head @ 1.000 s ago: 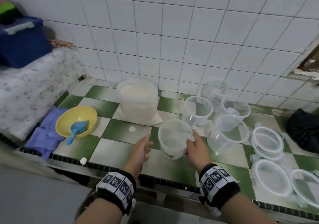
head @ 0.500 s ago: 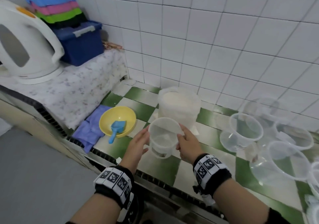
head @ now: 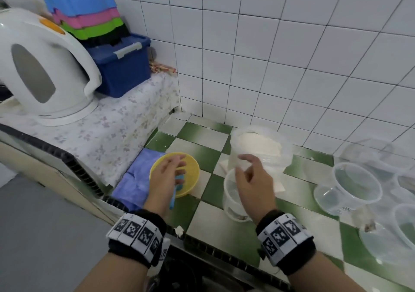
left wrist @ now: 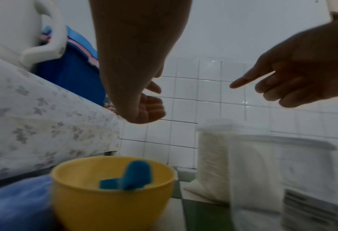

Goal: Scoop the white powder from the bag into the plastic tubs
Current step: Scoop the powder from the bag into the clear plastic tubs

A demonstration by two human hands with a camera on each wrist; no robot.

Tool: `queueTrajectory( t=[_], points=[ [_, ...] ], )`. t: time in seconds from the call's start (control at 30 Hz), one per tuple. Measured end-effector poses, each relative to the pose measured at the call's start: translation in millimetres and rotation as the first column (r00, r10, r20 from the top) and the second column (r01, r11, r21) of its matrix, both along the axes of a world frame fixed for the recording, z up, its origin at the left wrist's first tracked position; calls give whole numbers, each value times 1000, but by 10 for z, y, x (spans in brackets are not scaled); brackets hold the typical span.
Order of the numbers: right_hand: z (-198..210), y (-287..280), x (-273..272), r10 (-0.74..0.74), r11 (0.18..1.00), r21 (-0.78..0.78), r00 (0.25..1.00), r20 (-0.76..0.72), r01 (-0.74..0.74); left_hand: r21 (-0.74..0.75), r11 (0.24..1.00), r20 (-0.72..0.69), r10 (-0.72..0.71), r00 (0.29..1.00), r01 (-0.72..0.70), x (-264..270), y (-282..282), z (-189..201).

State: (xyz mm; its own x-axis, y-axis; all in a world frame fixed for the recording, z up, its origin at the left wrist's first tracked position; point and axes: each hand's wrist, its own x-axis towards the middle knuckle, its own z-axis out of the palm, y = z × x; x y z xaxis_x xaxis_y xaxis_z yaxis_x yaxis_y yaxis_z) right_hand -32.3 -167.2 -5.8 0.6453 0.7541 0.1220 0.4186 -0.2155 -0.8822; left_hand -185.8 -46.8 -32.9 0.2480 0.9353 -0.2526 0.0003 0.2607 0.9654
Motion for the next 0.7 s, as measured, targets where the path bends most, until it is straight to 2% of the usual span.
queueTrajectory(
  t=[0.07, 0.17, 0.2, 0.23, 0.3, 0.4, 0.6, 0.7],
  points=[
    [-72, 176, -249, 150, 985, -89, 989, -19, -151, 33, 994, -59, 104, 993, -102, -197, 165, -78],
    [-386, 432, -567, 287, 883, -339, 945, -156, -324, -14, 972, -219, 227, 949, -235, -476, 426, -475],
    [-466, 492, -653, 306, 840, -406, 932, -193, -359, -40, 971, -273, 215, 938, -234, -564, 538, -707],
    [-524, 540, -727, 320, 806, -449, 923, -216, -385, -84, 976, -322, 165, 932, -202, -602, 569, -776],
    [-583, 619, -841, 346, 777, -474, 910, -227, -414, -178, 978, -369, 35, 929, -108, -626, 540, -732],
    [-662, 730, -940, 349, 782, -458, 906, -240, -423, -202, 979, -345, -69, 936, -2, -578, 474, -680],
    [-709, 929, -936, 291, 779, -498, 923, -251, -381, -256, 967, -195, -62, 979, 10, -425, 488, -704],
    [-592, 980, -789, 250, 791, -525, 950, -189, -313, -256, 964, -152, -110, 982, 69, -299, 555, -675]
  ],
)
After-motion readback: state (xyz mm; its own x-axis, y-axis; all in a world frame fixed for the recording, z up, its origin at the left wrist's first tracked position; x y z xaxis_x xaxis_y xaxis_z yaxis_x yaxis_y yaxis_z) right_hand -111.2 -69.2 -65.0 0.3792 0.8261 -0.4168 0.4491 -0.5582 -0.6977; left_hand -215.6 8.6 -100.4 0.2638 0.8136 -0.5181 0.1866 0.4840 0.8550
